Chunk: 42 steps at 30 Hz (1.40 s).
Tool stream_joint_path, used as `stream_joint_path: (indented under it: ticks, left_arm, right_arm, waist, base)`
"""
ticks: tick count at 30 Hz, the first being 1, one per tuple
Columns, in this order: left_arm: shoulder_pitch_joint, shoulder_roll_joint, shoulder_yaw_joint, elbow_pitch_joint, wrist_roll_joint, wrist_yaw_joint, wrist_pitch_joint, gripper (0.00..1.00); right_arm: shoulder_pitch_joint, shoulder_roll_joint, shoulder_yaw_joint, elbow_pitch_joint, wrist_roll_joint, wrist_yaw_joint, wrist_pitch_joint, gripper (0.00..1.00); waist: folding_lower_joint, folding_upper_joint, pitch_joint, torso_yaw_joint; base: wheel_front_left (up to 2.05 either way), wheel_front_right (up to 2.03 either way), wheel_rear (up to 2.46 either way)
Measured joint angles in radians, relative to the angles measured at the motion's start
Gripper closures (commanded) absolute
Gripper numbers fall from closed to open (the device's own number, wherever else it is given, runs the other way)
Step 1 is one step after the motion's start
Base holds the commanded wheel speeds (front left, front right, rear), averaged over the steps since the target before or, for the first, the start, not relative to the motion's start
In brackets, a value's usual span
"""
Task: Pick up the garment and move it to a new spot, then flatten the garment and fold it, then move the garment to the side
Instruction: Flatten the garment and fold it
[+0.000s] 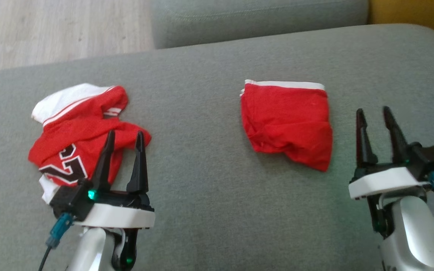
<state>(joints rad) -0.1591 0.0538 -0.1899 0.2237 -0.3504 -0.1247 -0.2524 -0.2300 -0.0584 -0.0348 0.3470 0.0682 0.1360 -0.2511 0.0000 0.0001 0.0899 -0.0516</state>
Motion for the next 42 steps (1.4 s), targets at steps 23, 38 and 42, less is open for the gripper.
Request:
stream_joint_path:
  ticks: [23, 38, 42]
  left_arm:
    - [-0.072, -0.003, -0.066, 0.025, -0.011, 0.0, 0.0, 0.0]
    - [-0.081, -0.003, -0.058, 0.029, -0.011, 0.0, 0.0, 0.0]
    - [-0.081, -0.004, -0.05, 0.03, -0.011, 0.0, 0.0, 0.0]
  right_arm:
    - [-0.318, 0.001, 0.131, 0.547, -0.072, 0.0, 0.023, 1.0]
    - [-0.354, -0.005, 0.485, 0.62, 0.1, 0.0, 0.015, 1.0]
    - [-0.355, -0.005, 0.544, 0.642, 0.172, 0.0, 0.023, 1.0]
  waist:
    - [0.0002, 0.0, 0.128, 0.218]
    - [0.0, 0.0, 0.108, 0.19]
    - [0.0, 0.0, 0.1, 0.178]
  base:
    - [0.0, 0.0, 0.0]
    - [0.0, 0.0, 0.0]
    - [0.0, 0.0, 0.0]
